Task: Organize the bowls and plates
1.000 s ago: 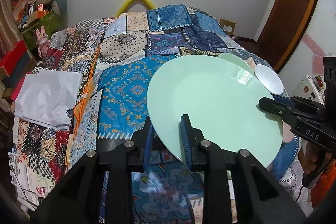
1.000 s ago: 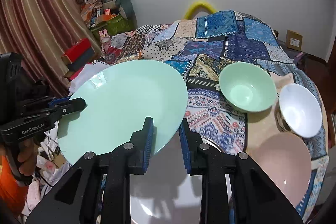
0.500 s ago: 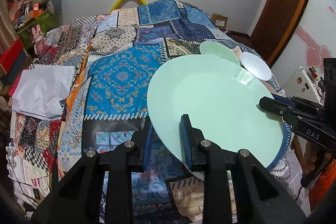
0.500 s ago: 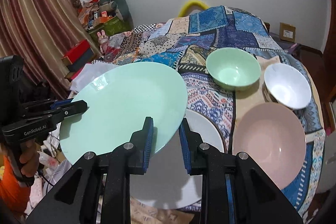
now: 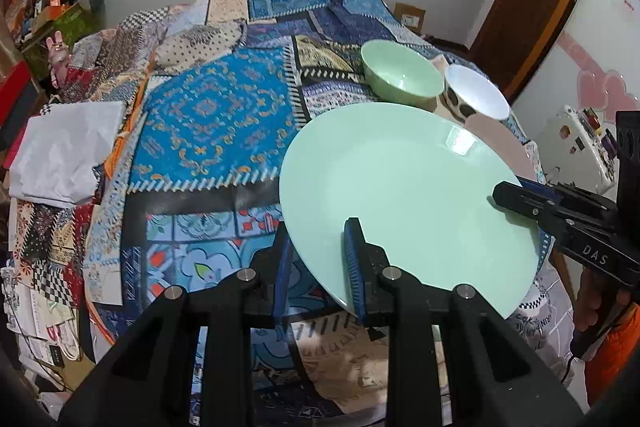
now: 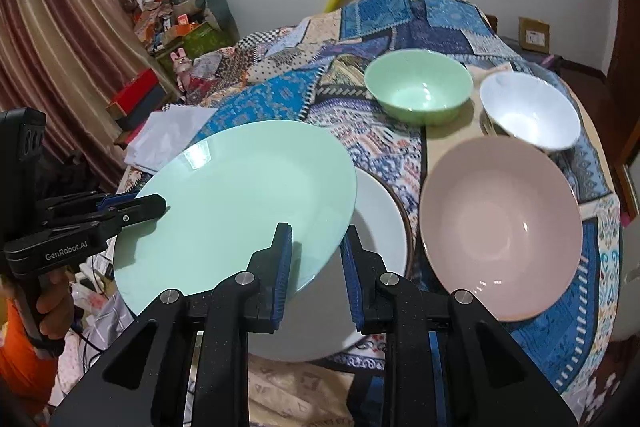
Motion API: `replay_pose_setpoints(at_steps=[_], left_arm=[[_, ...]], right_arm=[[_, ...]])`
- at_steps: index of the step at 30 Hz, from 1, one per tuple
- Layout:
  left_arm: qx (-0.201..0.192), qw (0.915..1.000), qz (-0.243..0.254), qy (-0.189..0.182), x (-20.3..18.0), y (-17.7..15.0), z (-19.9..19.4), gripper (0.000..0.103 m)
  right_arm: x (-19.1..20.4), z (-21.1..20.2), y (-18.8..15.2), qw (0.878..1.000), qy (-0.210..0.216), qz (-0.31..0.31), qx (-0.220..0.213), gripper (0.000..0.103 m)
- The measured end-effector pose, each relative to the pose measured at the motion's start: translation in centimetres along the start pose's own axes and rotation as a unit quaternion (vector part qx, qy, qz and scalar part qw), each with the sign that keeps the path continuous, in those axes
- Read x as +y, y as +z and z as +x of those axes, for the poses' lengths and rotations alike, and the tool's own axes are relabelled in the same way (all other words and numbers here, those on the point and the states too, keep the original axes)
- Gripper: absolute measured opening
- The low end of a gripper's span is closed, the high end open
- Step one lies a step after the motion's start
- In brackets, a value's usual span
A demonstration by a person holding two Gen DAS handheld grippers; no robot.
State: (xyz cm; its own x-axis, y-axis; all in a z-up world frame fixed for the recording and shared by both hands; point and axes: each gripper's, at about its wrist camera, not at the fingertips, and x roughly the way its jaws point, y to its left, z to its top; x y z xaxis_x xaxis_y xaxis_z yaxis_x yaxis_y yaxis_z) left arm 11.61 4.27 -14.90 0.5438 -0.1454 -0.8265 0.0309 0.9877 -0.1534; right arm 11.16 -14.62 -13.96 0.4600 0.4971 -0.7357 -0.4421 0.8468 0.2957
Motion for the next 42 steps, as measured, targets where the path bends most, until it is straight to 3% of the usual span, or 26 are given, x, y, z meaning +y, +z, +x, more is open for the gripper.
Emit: replay_pose_setpoints(at_steps=[17, 42], left_arm=[[0.048, 0.9988, 0.007, -0.003, -1.1, -0.8, 4.7, 0.025], [0.066, 0.9977, 0.016, 0.010, -0.9, -0.8, 6.9, 0.025]], right_arm=[[-2.5, 1.8, -2.4, 0.999, 0.000, 0.039, 0.035, 0.023], [-2.9, 3.1, -2.7, 0.998, -0.006, 0.039, 0.055, 0.023]])
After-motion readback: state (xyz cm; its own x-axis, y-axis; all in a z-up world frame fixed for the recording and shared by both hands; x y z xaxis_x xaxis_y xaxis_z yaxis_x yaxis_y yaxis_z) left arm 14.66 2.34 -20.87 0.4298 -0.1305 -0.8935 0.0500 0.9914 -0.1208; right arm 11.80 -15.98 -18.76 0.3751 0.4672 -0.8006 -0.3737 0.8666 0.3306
